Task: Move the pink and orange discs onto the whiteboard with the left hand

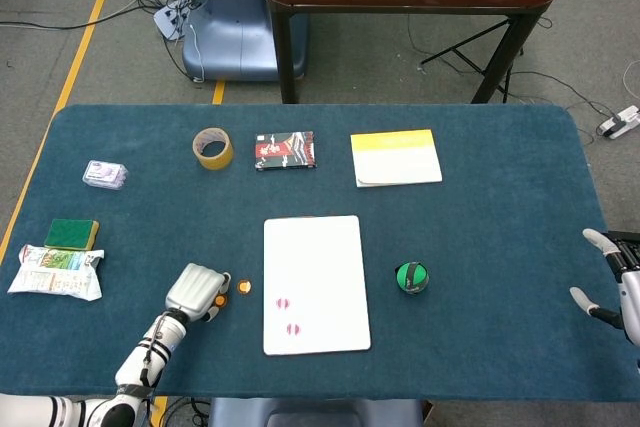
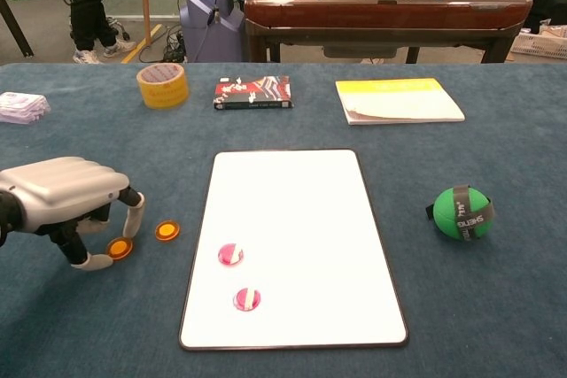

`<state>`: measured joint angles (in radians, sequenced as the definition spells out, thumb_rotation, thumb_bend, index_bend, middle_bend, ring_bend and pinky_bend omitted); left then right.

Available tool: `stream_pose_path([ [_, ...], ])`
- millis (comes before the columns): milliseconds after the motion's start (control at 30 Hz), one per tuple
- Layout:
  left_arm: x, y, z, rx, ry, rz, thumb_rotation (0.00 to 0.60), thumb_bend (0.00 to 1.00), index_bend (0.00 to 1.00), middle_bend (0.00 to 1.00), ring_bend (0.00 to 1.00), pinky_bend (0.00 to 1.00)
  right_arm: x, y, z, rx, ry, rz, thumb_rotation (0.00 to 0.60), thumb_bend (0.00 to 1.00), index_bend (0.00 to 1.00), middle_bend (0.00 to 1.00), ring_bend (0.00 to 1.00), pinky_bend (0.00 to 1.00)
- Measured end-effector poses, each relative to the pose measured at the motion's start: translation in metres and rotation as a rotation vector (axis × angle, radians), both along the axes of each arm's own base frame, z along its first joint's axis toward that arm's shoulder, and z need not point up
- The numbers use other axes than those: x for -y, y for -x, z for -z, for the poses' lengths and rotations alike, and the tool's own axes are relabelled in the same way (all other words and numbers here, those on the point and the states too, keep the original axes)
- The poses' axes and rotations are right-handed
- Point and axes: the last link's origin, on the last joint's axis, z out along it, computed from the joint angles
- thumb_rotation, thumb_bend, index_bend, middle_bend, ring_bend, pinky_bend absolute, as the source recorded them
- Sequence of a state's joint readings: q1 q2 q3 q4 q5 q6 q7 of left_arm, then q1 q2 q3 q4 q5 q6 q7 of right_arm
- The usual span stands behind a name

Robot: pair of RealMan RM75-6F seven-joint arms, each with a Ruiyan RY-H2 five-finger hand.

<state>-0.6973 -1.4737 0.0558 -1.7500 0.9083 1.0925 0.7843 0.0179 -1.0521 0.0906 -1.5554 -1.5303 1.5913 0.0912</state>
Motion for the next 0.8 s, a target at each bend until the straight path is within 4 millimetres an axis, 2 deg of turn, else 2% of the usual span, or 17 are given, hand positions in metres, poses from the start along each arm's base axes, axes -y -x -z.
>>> stream_pose_path([
  [200, -0.005, -0.014, -0.006, 0.018, -0.018, 0.027, 0.6, 0.28, 0.64, 1.0, 0.96, 1.0, 0.0, 0.0, 0.0, 0.001, 0.001, -0.001, 0.6, 0.13, 0.2, 0.26, 0.27, 0.4],
  [500, -0.025, -0.057, -0.017, 0.078, -0.058, 0.101, 0.6, 0.28, 0.64, 1.0, 0.96, 1.0, -0.002, 0.0, -0.002, 0.006, 0.004, -0.005, 0.6, 0.13, 0.2, 0.26, 0.27, 0.4],
  [633, -0.036, -0.076, -0.015, 0.1, -0.071, 0.137, 0.6, 0.28, 0.64, 1.0, 0.96, 1.0, -0.003, 0.001, -0.003, 0.009, 0.007, -0.009, 0.6, 0.13, 0.2, 0.26, 0.27, 0.4],
  [800, -0.049, -0.089, -0.006, 0.105, -0.078, 0.155, 0.6, 0.28, 0.64, 1.0, 0.96, 1.0, -0.005, 0.002, -0.006, 0.019, 0.013, -0.014, 0.6, 0.13, 0.2, 0.26, 0.27, 0.4],
])
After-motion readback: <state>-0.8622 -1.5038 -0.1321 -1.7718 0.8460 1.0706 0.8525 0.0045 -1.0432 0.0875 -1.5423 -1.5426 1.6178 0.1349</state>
